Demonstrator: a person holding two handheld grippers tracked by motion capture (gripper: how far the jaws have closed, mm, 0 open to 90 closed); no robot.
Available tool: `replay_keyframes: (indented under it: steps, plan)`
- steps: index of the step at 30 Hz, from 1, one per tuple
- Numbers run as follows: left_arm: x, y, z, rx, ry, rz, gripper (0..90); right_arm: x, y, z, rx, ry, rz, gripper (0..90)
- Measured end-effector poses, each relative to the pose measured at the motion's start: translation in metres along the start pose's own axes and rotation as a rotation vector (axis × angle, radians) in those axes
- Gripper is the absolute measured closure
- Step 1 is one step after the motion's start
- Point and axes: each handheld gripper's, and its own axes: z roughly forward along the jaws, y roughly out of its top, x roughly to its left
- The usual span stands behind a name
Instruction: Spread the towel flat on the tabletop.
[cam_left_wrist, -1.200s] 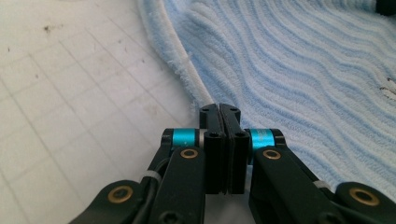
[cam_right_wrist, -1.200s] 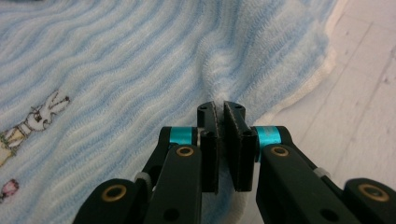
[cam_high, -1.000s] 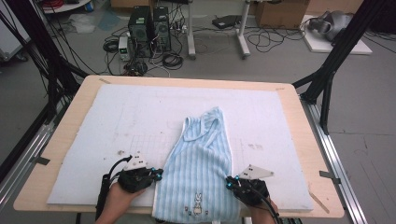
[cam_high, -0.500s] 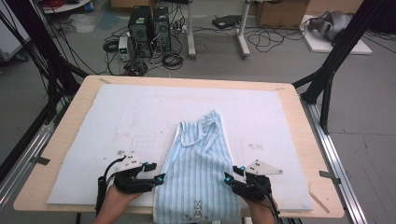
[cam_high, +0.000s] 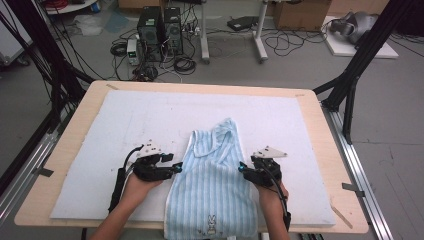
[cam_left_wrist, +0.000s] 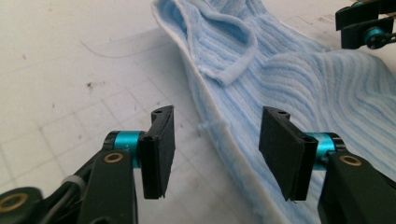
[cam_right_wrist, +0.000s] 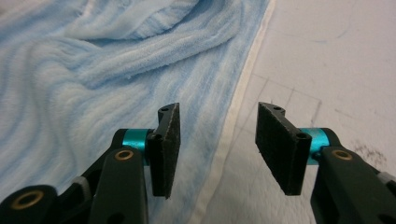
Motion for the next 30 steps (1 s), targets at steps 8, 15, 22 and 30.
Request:
replay_keyframes:
  steps: [8,15,22,30]
  plan:
    - [-0.008,-0.001,0.018,0.109,0.056,0.068,65.8,0.008,0.006,0.019,0.073,-0.008,0.001,51.2]
    - [-0.008,-0.001,0.009,0.144,0.074,0.084,86.9,0.006,0.001,0.017,0.066,0.038,-0.002,79.7]
    - [-0.006,-0.003,-0.007,0.153,0.064,0.095,86.8,0.010,-0.003,0.012,0.062,0.035,-0.028,84.7]
    - [-0.010,-0.019,-0.018,0.149,0.031,0.090,86.3,0.013,-0.010,-0.001,0.063,0.037,-0.054,84.7]
